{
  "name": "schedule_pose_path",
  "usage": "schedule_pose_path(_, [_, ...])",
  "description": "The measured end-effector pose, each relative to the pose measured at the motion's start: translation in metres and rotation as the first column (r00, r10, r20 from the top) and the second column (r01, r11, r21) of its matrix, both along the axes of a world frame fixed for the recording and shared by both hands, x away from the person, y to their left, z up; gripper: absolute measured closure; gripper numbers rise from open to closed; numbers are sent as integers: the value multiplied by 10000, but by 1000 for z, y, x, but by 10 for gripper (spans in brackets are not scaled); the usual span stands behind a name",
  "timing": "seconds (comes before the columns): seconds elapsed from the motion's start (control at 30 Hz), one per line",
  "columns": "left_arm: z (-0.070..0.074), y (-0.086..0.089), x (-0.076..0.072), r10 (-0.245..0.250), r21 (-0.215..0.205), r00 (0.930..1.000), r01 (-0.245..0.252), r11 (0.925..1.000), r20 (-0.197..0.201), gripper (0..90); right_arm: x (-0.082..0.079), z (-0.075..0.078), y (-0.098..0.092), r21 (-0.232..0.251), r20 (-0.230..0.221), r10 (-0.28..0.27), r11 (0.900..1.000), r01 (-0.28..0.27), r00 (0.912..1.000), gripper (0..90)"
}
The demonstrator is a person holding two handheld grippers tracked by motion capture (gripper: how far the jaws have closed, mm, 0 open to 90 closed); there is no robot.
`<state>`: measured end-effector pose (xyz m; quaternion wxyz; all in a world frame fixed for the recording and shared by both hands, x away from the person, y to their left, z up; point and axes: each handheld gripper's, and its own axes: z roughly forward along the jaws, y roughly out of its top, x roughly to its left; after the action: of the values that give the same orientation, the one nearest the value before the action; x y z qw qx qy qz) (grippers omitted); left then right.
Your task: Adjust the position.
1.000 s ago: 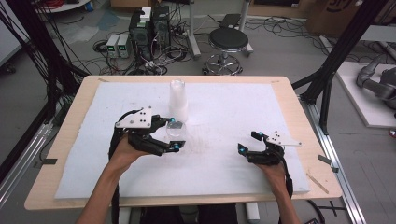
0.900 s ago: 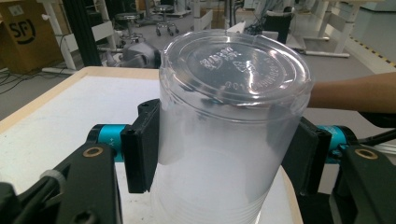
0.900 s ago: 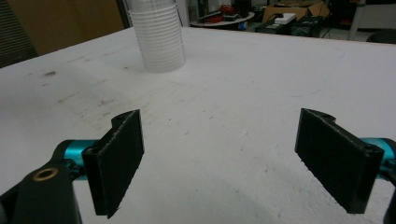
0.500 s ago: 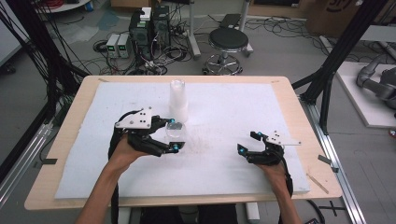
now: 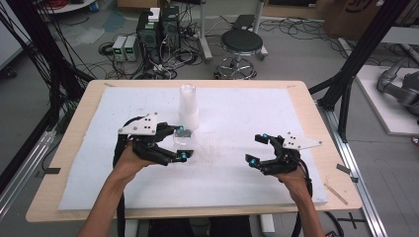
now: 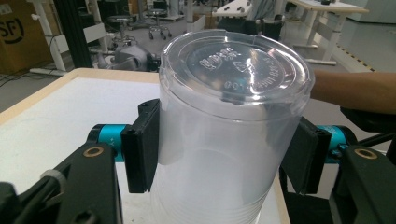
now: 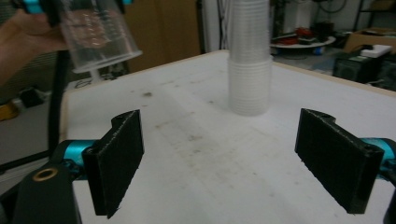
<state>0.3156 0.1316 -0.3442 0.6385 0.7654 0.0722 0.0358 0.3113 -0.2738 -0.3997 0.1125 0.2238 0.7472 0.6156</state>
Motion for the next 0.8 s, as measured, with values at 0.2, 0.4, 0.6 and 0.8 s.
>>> schedule_pose_path(0.2, [2, -3, -2, -277, -82, 9996, 276, 9996, -19, 374, -4, 20, 17, -133, 170, 1179, 9930, -1176, 9929, 151])
schedule_pose_path(0.4, [2, -9, -4, -543, -114, 9985, 542, 9985, -90, 374, -6, 33, 37, -300, 194, 2071, 9780, -2065, 9781, 151])
schedule_pose_path(0.6, [2, -15, -7, -720, -102, 9973, 719, 9974, -114, 374, -5, 36, 56, -471, 132, 2853, 9575, -2844, 9583, 151])
schedule_pose_path(0.8, [0, -20, -7, -887, -91, 9959, 885, 9960, -189, 375, -4, 35, 77, -506, -63, 3526, 9345, -3524, 9358, 151])
